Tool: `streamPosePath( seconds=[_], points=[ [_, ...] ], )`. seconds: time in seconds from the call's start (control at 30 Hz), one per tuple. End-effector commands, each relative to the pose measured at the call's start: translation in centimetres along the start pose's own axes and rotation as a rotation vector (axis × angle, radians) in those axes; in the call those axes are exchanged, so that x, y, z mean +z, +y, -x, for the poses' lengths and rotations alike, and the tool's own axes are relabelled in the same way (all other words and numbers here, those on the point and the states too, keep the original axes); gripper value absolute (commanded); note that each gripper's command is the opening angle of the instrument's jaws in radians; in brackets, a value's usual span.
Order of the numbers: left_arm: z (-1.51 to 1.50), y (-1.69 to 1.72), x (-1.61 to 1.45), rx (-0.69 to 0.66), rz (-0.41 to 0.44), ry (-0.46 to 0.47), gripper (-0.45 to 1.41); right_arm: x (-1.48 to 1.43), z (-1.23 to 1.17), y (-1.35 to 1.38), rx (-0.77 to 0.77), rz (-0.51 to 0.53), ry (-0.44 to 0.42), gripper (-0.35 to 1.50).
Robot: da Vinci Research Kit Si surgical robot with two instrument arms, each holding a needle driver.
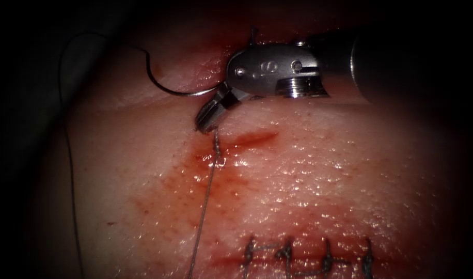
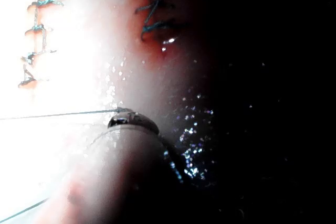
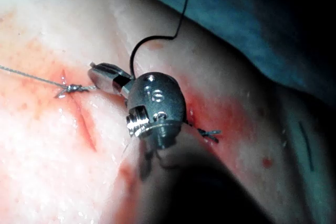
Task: Wound Closure
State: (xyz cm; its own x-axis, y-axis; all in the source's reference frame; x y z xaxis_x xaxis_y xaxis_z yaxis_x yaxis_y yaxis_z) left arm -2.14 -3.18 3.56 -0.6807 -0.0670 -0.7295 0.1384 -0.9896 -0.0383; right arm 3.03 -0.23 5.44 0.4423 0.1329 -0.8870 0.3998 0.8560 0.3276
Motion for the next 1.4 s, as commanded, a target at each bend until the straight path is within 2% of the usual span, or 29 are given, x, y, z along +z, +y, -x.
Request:
streamPosePath(
  seconds=[0.03,0.27,0.3,0.37,0.67,0.97,1.03,1.17,1.2,1.23,1.27,1.3,1.37,1.4],
  points=[
    [0.0,0.05,0.1,-0.004,0.013,0.002,-0.45,0.08,0.02,0.05,0.0,0.005,-0.001,-0.35],
    [0.0,0.22,0.29,0.01,0.084,0.002,-0.45,0.05,0.08,0.14,0.038,0.074,-0.033,-0.35],
    [0.0,0.35,0.43,0.011,0.127,0.0,-0.45,0.03,0.12,0.18,0.042,0.107,-0.038,-0.35],
    [0.01,0.42,0.5,0.006,0.146,-0.004,-0.45,0.02,0.14,0.2,0.044,0.123,-0.034,-0.35],
    [0.04,0.56,0.62,-0.002,0.194,0.014,-0.45,-0.01,0.14,0.2,0.026,0.163,-0.038,-0.35],
    [0.02,0.53,0.57,0.002,0.194,0.012,-0.45,-0.11,0.09,0.2,0.005,0.215,-0.032,-0.35],
    [0.0,0.44,0.5,-0.001,0.188,0.002,-0.45,-0.05,0.06,0.12,-0.004,0.208,-0.027,-0.35],
    [-0.04,0.19,0.35,-0.019,0.121,-0.008,-0.45,0.01,-0.01,-0.03,0.003,0.206,-0.037,-0.35],
    [-0.06,0.1,0.29,-0.028,0.1,-0.013,-0.45,0.01,-0.03,-0.05,0.002,0.202,-0.038,-0.25],
    [-0.08,-0.07,0.19,-0.015,0.087,-0.029,-0.45,0.02,-0.07,-0.1,0.002,0.198,-0.016,0.05],
    [-0.09,-0.16,0.14,-0.012,0.084,-0.036,-0.45,0.03,-0.09,-0.12,0.004,0.199,0.004,0.17],
    [-0.11,-0.25,0.09,-0.011,0.078,-0.045,-0.45,0.04,-0.11,-0.14,0.006,0.202,0.029,0.47],
    [-0.16,-0.48,-0.03,0.0,0.043,-0.053,-0.45,0.06,-0.14,-0.14,0.01,0.217,0.056,0.86],
    [-0.19,-0.57,-0.08,0.004,0.026,-0.054,-0.45,0.05,-0.15,-0.13,0.013,0.224,0.066,0.94]
  ],
)
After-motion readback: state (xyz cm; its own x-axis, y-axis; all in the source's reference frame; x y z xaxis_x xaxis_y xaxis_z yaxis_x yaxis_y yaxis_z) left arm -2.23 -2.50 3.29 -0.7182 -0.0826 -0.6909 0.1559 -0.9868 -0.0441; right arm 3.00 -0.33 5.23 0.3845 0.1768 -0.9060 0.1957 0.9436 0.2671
